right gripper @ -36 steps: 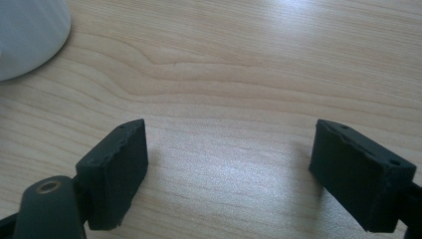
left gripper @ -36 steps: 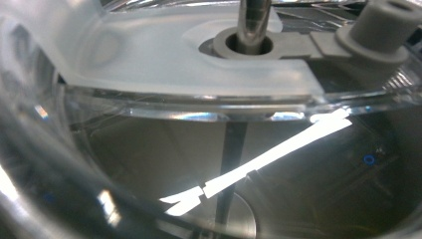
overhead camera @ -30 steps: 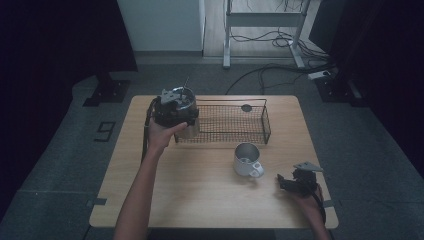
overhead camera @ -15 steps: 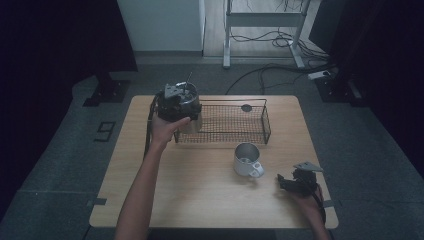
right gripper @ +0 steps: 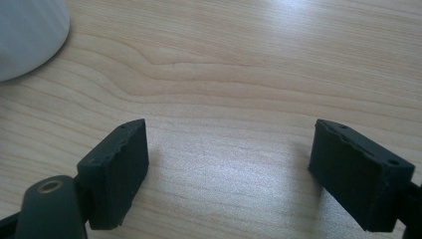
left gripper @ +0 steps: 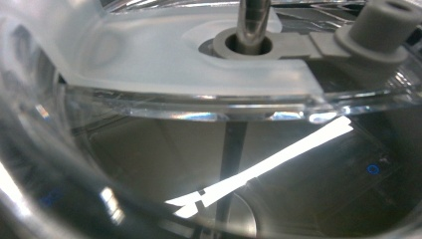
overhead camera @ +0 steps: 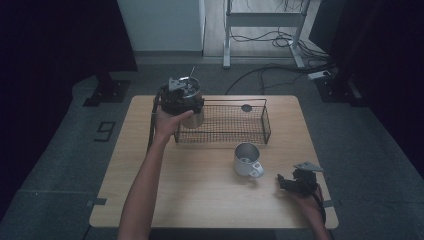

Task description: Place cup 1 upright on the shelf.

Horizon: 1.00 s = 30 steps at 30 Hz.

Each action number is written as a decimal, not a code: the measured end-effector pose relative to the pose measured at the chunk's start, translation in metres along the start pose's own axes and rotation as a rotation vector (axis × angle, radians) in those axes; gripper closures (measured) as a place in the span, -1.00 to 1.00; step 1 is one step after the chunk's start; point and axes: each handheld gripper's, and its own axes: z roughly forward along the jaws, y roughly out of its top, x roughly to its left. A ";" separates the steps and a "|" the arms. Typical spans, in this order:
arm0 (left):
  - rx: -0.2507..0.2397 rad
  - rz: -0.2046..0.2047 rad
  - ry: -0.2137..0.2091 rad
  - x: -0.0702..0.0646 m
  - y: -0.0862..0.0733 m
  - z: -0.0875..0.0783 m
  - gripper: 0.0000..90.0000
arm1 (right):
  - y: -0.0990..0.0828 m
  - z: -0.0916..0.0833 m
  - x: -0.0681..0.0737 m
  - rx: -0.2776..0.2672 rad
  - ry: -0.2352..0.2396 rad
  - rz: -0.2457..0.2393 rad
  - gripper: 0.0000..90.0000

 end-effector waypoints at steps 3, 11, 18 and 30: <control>0.000 -0.002 0.003 0.000 0.003 0.003 -0.91 | 0.000 0.000 0.000 -0.001 0.001 0.001 -0.67; 0.009 -0.006 0.001 0.001 0.010 0.012 -0.91 | 0.000 0.000 0.000 -0.001 0.001 0.000 -0.67; 0.036 0.009 0.007 -0.001 0.009 0.024 -0.91 | 0.000 0.000 0.000 -0.001 0.001 0.001 -0.67; 0.058 -0.021 -0.001 -0.001 0.006 0.044 -0.91 | 0.000 0.000 0.000 0.000 0.000 0.000 -0.67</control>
